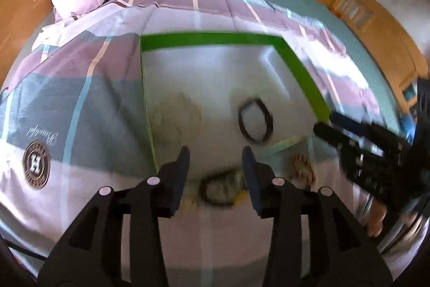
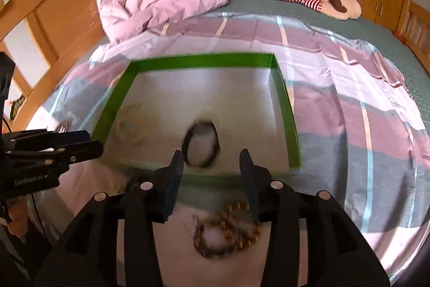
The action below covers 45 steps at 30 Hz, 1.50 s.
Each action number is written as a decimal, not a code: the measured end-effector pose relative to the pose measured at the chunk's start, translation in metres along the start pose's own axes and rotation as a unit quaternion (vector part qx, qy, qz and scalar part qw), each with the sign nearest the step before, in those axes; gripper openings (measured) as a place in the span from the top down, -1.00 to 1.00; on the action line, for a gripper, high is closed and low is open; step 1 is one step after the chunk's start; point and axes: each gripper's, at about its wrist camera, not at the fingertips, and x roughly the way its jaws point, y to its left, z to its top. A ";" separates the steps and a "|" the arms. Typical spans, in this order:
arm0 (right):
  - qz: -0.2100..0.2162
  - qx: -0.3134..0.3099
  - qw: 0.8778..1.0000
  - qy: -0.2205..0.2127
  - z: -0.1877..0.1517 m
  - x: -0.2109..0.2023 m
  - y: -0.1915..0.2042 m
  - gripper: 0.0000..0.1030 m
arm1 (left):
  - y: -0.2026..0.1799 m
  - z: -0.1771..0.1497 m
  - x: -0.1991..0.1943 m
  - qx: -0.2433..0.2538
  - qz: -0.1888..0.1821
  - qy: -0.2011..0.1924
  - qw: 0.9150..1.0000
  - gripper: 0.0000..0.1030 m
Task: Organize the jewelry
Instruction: 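Carry the white watch into the green box with the left gripper while the right drops the black watch there, then grasp the gold flower brooch with the left gripper while the right grasps the brown beaded bracelet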
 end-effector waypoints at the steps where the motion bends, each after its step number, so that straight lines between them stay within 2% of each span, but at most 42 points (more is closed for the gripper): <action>1: -0.003 -0.002 1.000 0.009 -0.005 0.002 -0.001 0.16 | -0.002 -0.008 0.001 0.006 0.003 0.006 1.000 0.17; 6: -0.028 0.018 0.995 0.095 -0.036 0.033 -0.014 0.16 | 0.006 -0.035 0.037 -0.015 0.046 0.075 0.996 0.14; 11: -0.034 0.050 0.987 0.151 -0.053 0.060 -0.026 0.16 | 0.014 -0.039 0.059 -0.038 0.072 0.097 0.992 -0.12; 15: -0.030 0.031 0.987 0.155 -0.057 0.063 -0.015 0.16 | 0.013 -0.039 0.067 -0.039 0.078 0.104 0.991 -0.18; 24: -0.031 0.007 0.988 0.153 -0.058 0.071 0.006 0.19 | 0.010 -0.040 0.079 -0.032 0.085 0.113 0.989 -0.19; 26: -0.032 0.007 0.988 0.149 -0.057 0.071 0.007 0.29 | 0.010 -0.041 0.079 -0.032 0.084 0.112 0.990 -0.13; 28: -0.031 0.010 0.989 0.146 -0.057 0.070 0.008 0.57 | 0.010 -0.041 0.078 -0.034 0.089 0.111 0.989 0.28; 31: -0.026 0.006 0.989 0.144 -0.057 0.068 0.009 0.69 | 0.012 -0.044 0.078 -0.034 0.094 0.112 0.989 0.63; 40: -0.023 0.002 0.991 0.132 -0.051 0.068 0.016 0.82 | 0.005 -0.045 0.074 -0.025 0.086 0.106 0.990 0.63; 45: -0.009 -0.003 0.994 0.107 -0.048 0.055 0.023 0.84 | -0.003 -0.047 0.059 -0.011 0.077 0.094 0.993 0.63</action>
